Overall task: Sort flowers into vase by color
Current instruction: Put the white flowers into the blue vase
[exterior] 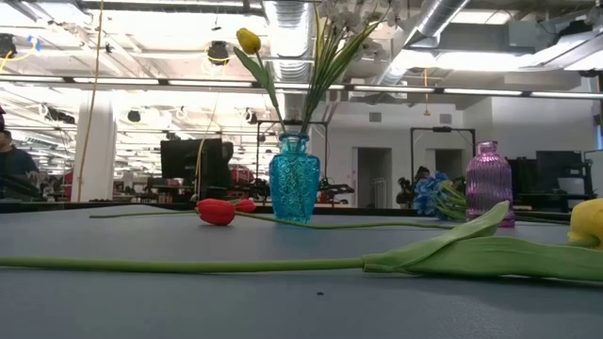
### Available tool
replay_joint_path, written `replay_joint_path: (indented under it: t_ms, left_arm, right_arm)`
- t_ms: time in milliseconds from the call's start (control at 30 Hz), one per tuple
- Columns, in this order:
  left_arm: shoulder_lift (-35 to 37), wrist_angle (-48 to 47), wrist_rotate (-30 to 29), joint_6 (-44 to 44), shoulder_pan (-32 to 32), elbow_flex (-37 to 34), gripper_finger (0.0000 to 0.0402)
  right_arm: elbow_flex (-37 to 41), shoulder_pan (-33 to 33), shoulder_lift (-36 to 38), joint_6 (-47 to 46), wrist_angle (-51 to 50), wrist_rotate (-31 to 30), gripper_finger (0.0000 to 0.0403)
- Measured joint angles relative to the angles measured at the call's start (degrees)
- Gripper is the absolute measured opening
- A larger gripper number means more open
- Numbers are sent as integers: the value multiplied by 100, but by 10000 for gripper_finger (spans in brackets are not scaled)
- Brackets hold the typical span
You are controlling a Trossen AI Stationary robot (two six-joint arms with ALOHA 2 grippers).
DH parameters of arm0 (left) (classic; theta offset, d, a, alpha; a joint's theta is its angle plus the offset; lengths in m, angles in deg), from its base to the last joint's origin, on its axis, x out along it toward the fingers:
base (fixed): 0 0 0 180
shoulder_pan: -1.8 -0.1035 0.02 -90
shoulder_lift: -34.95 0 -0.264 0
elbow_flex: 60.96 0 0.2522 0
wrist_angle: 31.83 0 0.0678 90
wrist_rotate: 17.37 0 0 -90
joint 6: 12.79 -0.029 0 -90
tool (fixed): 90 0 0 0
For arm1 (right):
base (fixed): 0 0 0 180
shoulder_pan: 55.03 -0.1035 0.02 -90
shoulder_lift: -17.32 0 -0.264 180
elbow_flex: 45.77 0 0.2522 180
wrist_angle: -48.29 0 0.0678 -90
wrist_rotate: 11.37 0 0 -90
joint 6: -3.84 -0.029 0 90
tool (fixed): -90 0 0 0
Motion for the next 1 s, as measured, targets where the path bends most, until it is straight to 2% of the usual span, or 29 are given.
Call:
replay_joint_path:
  t_ms: [167, 367, 500, 700, 833, 1000]
  left_arm:
    - [20, -141, -41, -59, -37, -1, 3]
    - [263, -168, -11, -114, -295, -7, 1]
    - [559, -411, -69, -328, -438, -7, 1]
    - [839, -1187, -279, -551, -911, -4, 0]
    - [759, -1393, 195, -400, -1480, -4, 0]
    - [397, -1334, 1165, -167, -2341, -4, 0]
  right_arm:
    - [-39, 37, 0, 1, -15, 2, 178]
    - [-559, 37, 41, 19, -1066, 4, 246]
    - [-858, 0, 145, 5, -2062, 149, 256]
    - [-896, -252, 537, -31, -2546, 315, 257]
    - [-896, -499, 794, -31, -2531, 309, 258]
    - [-896, -848, 944, -36, -2531, 123, 258]
